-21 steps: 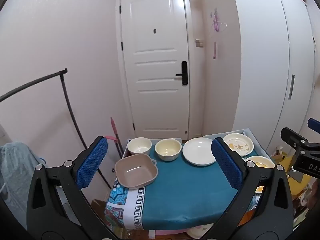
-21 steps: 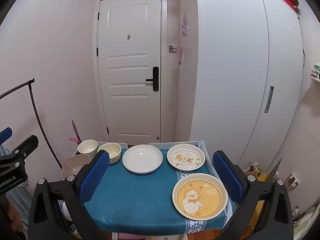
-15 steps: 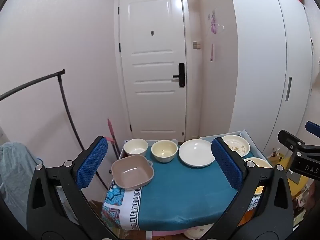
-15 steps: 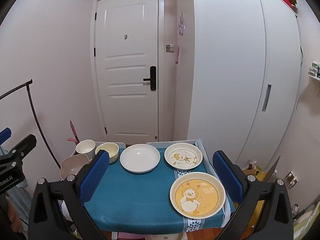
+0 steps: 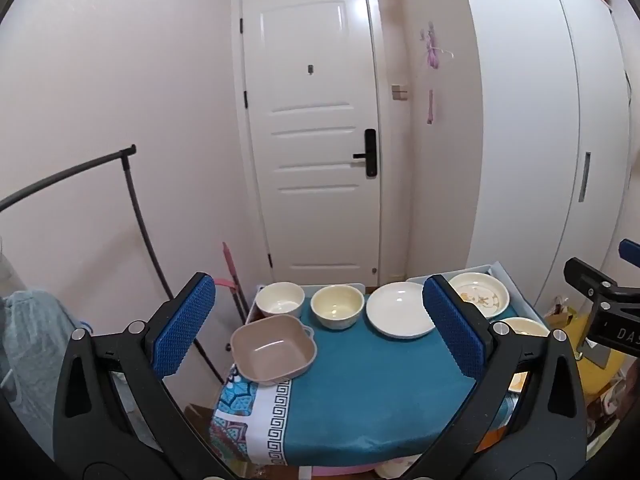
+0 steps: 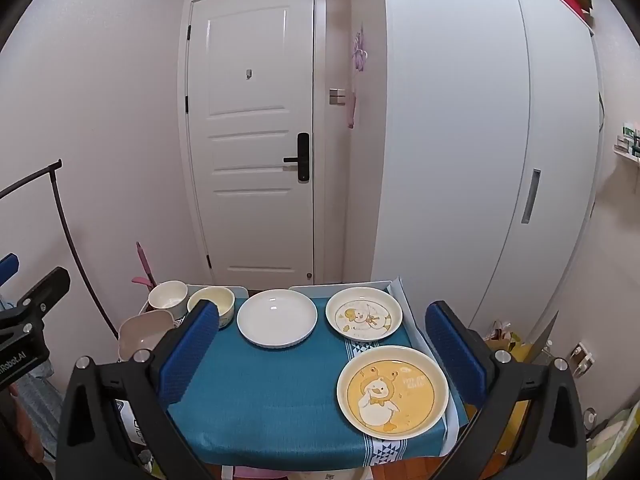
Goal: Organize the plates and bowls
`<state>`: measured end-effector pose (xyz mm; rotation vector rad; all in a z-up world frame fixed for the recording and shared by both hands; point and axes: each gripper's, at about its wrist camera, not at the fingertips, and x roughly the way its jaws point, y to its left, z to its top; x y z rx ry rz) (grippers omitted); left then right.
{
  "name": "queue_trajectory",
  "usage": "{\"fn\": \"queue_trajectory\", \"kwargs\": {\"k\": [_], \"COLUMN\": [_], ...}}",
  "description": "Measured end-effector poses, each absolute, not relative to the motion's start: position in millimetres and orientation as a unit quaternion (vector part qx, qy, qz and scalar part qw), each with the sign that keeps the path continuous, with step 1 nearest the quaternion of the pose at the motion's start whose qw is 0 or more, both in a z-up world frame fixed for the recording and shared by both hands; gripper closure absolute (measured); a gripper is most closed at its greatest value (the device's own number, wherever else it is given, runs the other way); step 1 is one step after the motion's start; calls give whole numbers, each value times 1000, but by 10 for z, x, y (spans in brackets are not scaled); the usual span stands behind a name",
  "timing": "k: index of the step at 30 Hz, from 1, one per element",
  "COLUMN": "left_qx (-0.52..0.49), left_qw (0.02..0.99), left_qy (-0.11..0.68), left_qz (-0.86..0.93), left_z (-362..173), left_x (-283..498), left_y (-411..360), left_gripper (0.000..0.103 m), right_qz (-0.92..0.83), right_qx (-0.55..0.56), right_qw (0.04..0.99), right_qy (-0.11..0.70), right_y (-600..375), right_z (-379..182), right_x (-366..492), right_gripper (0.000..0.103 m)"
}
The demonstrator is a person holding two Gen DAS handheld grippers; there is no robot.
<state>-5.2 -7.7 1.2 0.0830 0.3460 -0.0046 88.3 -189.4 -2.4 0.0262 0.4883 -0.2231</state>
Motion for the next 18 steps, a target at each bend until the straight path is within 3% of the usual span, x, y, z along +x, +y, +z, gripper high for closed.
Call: {"fn": "queue_trajectory", "kwargs": {"k": [18], "left_qx": [33], "left_qw": [983], "left_qy": [178], "left_qz": [-9], "left_z": [32], "left_x": [12], "left_y": [12], "left_gripper": [0], "right_qz": [-107], "right_qx": [9], "right_qw": [964], "right_qy": [245], "right_y": [-1882], "right_z": [-1], "right_x": [934], "right_gripper": [0]}}
